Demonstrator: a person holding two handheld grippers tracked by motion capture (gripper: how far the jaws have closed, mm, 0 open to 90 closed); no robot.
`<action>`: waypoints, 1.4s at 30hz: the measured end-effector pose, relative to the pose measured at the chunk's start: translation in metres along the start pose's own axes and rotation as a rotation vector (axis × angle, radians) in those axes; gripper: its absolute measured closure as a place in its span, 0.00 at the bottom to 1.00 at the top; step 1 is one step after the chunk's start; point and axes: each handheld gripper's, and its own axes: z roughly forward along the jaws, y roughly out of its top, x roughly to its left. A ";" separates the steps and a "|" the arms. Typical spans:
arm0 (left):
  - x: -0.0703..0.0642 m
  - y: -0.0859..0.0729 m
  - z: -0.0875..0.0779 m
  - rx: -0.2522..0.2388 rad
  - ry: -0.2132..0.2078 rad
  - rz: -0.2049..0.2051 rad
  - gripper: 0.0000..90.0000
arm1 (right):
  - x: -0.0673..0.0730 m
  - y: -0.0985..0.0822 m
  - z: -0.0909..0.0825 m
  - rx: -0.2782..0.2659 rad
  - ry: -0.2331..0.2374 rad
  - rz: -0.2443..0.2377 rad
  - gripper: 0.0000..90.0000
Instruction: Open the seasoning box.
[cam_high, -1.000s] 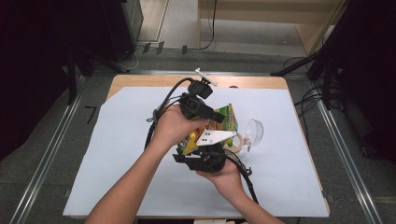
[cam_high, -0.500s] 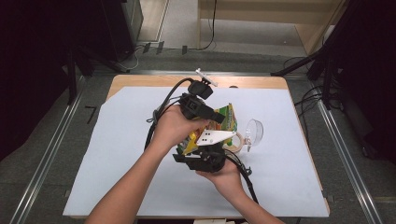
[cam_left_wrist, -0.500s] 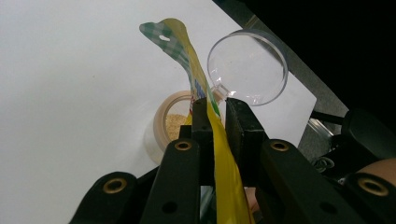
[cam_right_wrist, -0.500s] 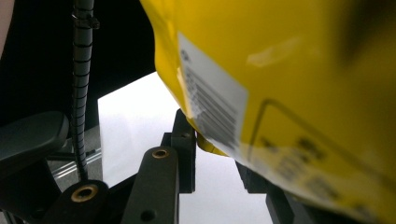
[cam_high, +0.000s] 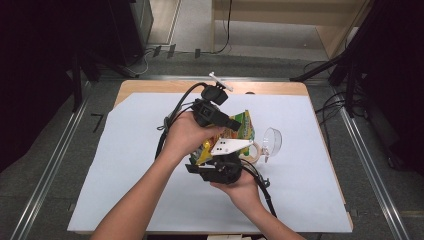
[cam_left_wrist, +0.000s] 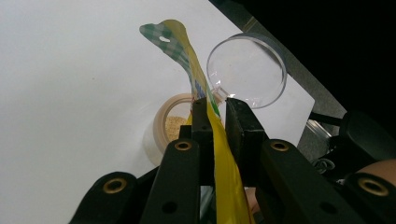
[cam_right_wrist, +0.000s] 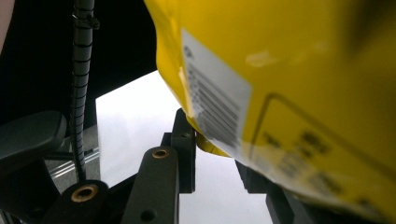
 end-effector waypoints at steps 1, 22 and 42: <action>0.000 0.000 0.000 0.002 -0.001 -0.001 0.92 | 0.000 0.000 0.000 -0.002 0.001 0.002 0.81; 0.001 0.001 0.003 0.022 0.000 -0.002 0.92 | 0.001 -0.002 0.002 -0.008 0.009 0.022 0.80; 0.002 -0.001 0.002 0.004 -0.006 -0.007 0.92 | 0.000 -0.001 0.001 0.007 0.000 0.005 0.81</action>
